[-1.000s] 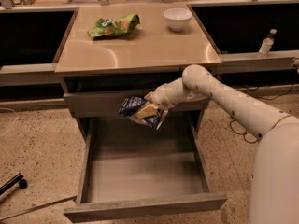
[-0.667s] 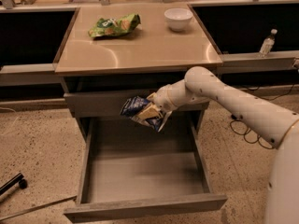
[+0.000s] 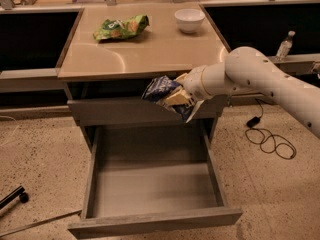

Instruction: Pick blue chip bag from middle drawer and place on counter

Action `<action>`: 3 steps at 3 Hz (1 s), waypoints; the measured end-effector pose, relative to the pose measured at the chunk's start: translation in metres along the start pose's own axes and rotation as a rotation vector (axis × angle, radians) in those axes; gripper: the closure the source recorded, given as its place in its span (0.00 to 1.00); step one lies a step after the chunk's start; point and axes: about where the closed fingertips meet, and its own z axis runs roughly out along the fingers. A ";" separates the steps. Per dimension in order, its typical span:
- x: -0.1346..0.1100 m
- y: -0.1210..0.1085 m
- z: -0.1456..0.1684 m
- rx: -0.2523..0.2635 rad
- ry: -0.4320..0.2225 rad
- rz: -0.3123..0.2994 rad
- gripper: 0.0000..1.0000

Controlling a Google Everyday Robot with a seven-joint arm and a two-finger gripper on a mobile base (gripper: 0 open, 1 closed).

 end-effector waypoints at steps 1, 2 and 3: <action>0.000 0.000 0.000 0.001 0.000 -0.001 1.00; -0.020 -0.013 -0.006 0.023 -0.011 -0.046 1.00; -0.067 -0.033 -0.014 -0.007 -0.038 -0.130 1.00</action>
Offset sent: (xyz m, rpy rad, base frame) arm 0.0232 0.0035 0.0538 -0.0279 -0.1186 0.0194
